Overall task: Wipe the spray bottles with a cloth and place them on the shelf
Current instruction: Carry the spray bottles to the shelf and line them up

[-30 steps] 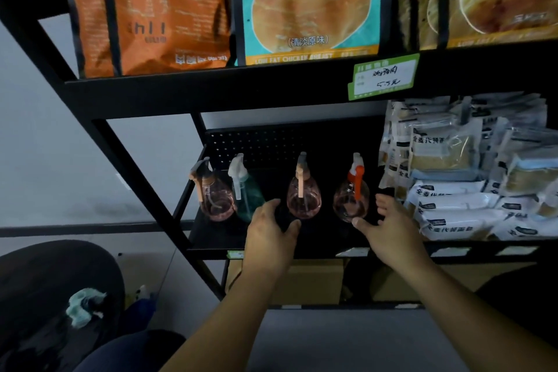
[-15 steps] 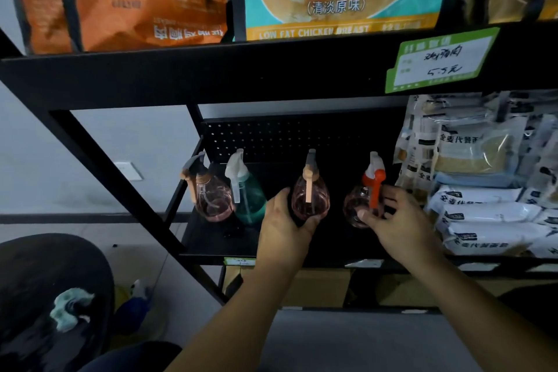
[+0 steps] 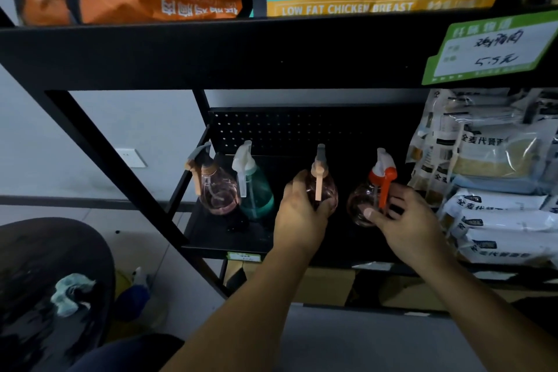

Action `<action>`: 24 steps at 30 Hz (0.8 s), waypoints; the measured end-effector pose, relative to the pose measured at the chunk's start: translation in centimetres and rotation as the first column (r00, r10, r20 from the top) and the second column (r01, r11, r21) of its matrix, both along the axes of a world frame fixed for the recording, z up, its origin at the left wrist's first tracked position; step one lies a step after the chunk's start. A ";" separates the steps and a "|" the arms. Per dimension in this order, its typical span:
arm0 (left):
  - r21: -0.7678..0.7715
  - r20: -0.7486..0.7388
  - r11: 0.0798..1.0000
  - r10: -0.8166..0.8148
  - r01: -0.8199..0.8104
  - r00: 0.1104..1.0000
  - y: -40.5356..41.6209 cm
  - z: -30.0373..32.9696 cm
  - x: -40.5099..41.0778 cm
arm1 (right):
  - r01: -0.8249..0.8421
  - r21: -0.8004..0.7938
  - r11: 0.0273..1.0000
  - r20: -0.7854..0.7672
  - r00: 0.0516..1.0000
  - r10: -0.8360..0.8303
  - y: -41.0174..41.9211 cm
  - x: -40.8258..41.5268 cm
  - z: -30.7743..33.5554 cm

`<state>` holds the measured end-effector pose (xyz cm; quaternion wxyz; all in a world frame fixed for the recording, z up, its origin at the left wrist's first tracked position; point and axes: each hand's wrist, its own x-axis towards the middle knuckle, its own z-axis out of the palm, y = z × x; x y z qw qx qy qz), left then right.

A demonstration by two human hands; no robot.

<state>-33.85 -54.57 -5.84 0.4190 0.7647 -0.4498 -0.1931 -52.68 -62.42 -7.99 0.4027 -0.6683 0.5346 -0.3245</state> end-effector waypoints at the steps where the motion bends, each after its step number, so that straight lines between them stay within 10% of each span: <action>1: -0.004 0.007 1.000 0.013 -0.013 1.000 0.1 0.0 -0.1 | -0.002 0.003 1.000 0.014 1.000 0.002 0.0 0.1 0.0; 24: -0.025 0.130 0.997 0.071 -0.068 0.989 0.7 0.2 1.5 | -0.081 0.009 0.997 0.050 0.995 0.081 -0.3 -0.4 0.0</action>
